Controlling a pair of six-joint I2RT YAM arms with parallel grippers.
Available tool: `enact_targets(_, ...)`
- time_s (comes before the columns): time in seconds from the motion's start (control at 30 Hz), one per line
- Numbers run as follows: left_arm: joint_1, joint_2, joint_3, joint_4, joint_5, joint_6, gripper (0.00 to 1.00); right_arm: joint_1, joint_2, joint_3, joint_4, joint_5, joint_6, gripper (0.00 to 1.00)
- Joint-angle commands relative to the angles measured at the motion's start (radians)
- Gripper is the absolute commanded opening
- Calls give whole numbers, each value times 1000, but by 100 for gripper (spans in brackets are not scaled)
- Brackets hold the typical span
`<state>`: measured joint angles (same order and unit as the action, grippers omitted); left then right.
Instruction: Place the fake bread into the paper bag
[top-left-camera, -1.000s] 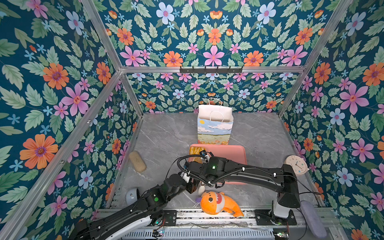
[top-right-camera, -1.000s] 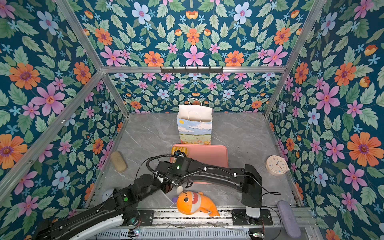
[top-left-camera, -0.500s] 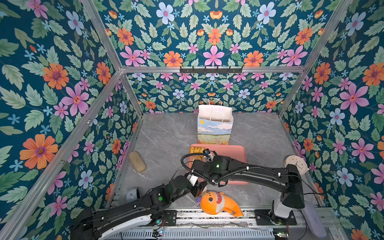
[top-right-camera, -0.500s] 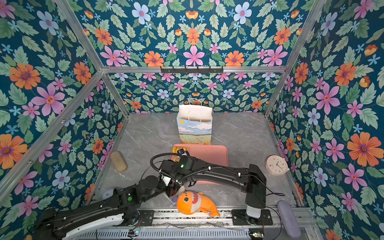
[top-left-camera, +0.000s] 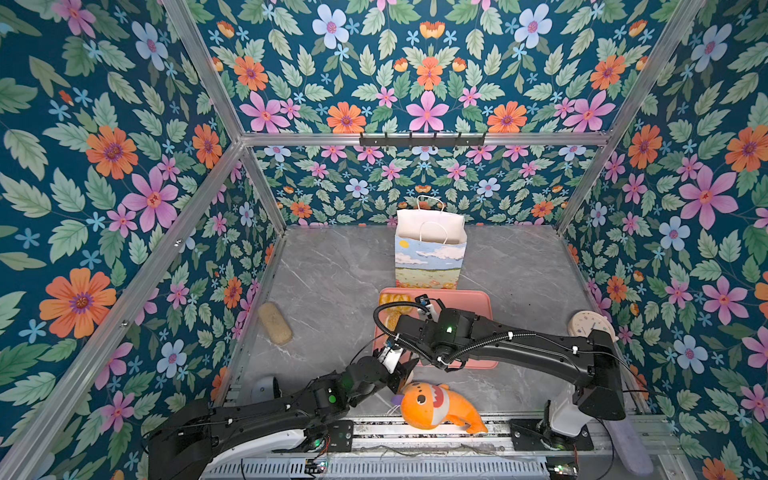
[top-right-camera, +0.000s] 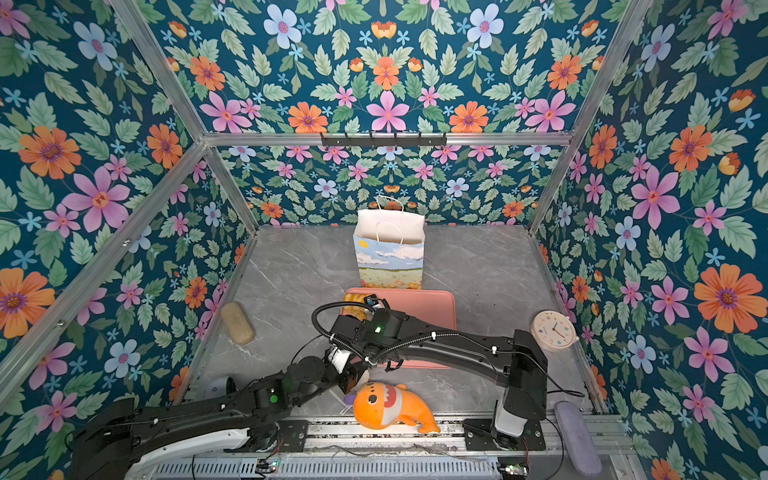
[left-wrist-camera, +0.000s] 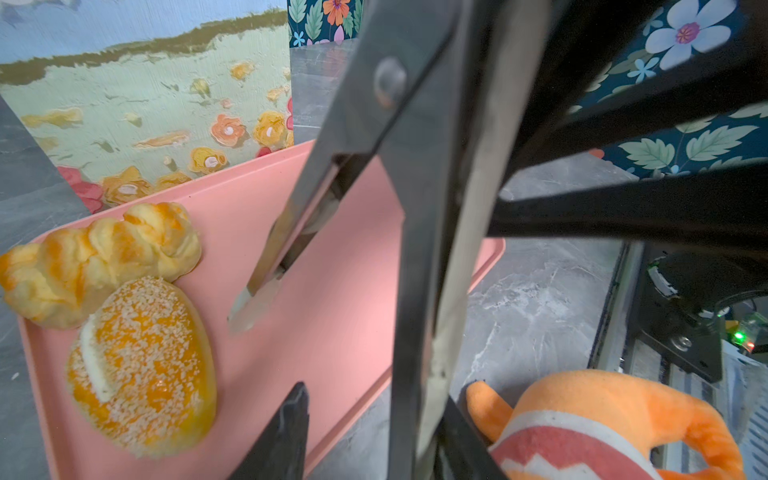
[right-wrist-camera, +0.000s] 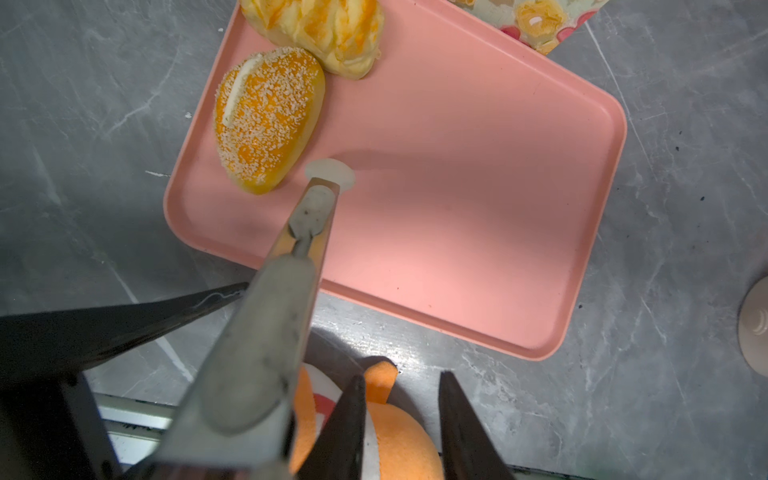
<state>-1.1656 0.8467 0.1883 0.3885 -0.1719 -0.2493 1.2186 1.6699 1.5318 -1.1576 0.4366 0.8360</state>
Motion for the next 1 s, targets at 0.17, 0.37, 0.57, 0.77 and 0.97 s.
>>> enact_targets(0.17, 1, 16, -20, 103, -1, 19, 29, -39, -175, -141, 159, -104, -52, 34)
enact_targets(0.37, 1, 15, -16, 119, 20, 48, 22, -79, -356, -279, 298, -197, -126, 36)
enact_targets(0.57, 1, 43, -2, 128, 24, 79, 20, -133, -552, -377, 352, -291, -228, 42)
enact_targets(0.77, 1, 64, 8, 145, 42, 110, 18, -208, -659, -437, 455, -479, -463, 46)
enact_targets(0.97, 2, 80, 20, 144, 64, 141, 17, -208, -542, -379, 455, -512, -706, 51)
